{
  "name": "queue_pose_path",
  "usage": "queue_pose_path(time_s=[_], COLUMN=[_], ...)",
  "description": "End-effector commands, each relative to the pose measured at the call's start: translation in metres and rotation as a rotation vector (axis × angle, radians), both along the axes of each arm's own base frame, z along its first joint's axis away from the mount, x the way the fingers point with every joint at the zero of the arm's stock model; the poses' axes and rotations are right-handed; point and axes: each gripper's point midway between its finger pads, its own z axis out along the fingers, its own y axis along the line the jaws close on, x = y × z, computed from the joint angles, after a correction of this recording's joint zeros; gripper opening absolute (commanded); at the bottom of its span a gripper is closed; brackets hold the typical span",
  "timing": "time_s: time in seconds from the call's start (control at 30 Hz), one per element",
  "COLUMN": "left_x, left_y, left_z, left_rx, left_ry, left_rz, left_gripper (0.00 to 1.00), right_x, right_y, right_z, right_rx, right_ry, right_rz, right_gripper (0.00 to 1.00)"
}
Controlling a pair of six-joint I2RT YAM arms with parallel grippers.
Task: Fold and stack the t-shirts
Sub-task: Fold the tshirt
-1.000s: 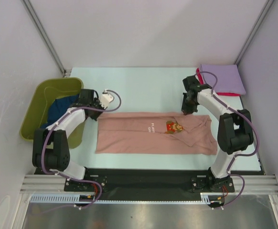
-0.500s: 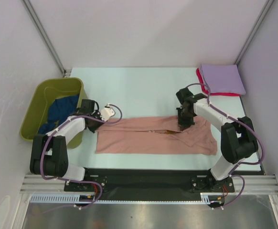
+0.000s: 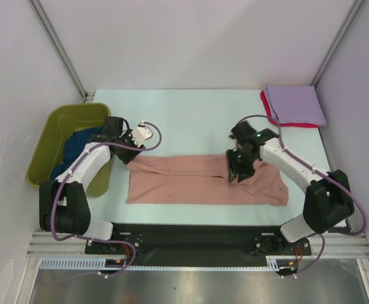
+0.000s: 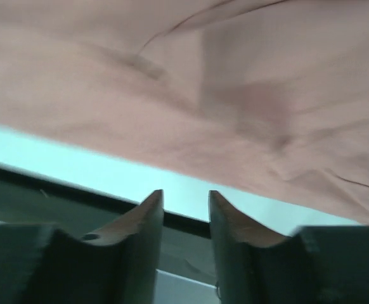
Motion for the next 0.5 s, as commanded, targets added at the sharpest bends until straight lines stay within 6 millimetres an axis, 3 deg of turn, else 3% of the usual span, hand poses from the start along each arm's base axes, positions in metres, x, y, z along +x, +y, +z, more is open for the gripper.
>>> queue_pose_path(time_s=[0.0,0.03,0.13,0.17,0.23,0.27,0.33,0.37,0.43,0.47], left_x=[0.009,0.010,0.004,-0.005,-0.007,-0.015,-0.014,-0.022,-0.018,-0.029], left_y=[-0.038,-0.046,-0.093,-0.120,-0.143,-0.167,-0.194,-0.221,-0.258,-0.286], left_z=[0.036,0.040,0.054,0.058,0.065,0.068,0.067,0.066,0.060,0.060], left_rx=[-0.128,-0.142,-0.184,-0.193,-0.190,-0.190,-0.169,-0.172,-0.165,-0.181], left_ry=[-0.050,-0.057,-0.074,-0.078,-0.104,-0.117,-0.128,-0.139,-0.141,-0.142], left_rz=[-0.017,-0.022,-0.100,-0.164,-0.210,-0.273,-0.324,-0.388,-0.439,-0.495], left_gripper=[0.53,0.52,0.51,0.51,0.51,0.51,0.51,0.51,0.51,0.50], right_x=[0.041,0.055,0.082,0.099,0.111,0.122,0.128,0.134,0.136,0.136], right_y=[-0.058,-0.093,-0.117,-0.137,-0.161,-0.169,-0.179,-0.187,-0.192,-0.187], right_z=[0.027,0.027,0.031,0.032,0.027,0.021,0.014,0.007,-0.001,-0.005], right_rx=[0.010,0.014,0.125,0.168,0.180,0.196,0.222,0.236,0.244,0.269], right_ry=[-0.100,-0.110,-0.180,-0.216,-0.225,-0.237,-0.229,-0.224,-0.201,-0.186], right_rz=[-0.287,-0.437,-0.585,-0.658,-0.763,-0.793,-0.851,-0.876,-0.897,-0.888], right_gripper=[0.38,0.36,0.44,0.49,0.51,0.51,0.51,0.52,0.53,0.54])
